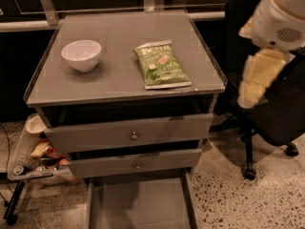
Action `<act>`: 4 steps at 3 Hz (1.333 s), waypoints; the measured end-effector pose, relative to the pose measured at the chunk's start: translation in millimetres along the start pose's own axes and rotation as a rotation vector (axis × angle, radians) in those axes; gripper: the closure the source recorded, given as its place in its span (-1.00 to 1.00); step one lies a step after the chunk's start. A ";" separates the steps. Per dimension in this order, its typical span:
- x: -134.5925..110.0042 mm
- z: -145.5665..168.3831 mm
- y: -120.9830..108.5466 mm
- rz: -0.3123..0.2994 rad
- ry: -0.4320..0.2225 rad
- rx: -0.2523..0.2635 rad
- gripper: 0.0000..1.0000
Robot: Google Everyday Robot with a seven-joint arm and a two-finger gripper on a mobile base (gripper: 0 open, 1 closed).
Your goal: Place green jalapeno chip bag into bottom drawer
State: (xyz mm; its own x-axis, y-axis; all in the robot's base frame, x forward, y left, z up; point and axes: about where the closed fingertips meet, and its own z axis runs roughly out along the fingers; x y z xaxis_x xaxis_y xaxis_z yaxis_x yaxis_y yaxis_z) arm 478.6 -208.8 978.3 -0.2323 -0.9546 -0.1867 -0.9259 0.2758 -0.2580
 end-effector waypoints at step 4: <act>-58.1 83.3 -112.1 0.206 -0.106 -0.087 -1.00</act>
Offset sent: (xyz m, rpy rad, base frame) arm 0.1539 0.0141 -0.0479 0.1353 0.1878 -0.1828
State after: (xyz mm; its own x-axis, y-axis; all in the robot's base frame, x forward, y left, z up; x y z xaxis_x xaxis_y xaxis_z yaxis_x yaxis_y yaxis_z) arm 620.7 -174.9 939.1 -0.3903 -0.8608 -0.3267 -0.8856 0.4480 -0.1224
